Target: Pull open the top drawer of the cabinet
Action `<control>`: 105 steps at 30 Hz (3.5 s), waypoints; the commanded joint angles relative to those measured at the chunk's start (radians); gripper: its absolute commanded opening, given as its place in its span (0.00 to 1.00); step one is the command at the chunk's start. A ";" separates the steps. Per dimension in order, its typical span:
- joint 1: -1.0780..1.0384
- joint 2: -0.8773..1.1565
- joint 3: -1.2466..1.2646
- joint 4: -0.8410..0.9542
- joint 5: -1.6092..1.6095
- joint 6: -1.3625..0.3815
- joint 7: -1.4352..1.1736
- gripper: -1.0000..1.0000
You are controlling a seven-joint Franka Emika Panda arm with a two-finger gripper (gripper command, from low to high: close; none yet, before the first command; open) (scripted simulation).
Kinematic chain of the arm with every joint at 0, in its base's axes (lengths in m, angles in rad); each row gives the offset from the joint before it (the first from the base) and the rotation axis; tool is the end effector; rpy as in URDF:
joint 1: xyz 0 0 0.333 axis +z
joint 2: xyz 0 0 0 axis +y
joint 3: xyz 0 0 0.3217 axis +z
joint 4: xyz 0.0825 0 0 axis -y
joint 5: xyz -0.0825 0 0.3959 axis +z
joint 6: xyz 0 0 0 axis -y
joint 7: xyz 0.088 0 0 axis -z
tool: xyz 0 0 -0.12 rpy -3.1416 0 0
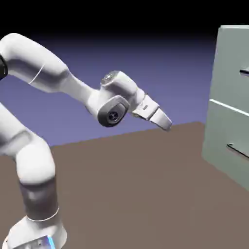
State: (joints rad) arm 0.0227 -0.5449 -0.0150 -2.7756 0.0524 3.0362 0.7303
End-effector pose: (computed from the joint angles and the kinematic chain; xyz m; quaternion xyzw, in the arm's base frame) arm 0.4146 -0.0008 0.4535 -0.8520 0.3470 -0.3593 0.1569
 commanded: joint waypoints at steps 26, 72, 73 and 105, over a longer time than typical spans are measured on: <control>0.232 0.542 -0.324 0.742 1.131 -0.016 -0.230 0.50; 0.440 1.465 -0.823 1.928 2.150 -0.020 0.057 0.50; 0.435 1.485 -0.831 1.951 2.124 -0.018 0.100 0.50; 1.209 0.944 -1.360 1.050 2.689 -0.203 -0.739 0.00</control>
State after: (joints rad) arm 1.2310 0.3987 -1.3752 -1.7251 2.7409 2.8325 -0.0081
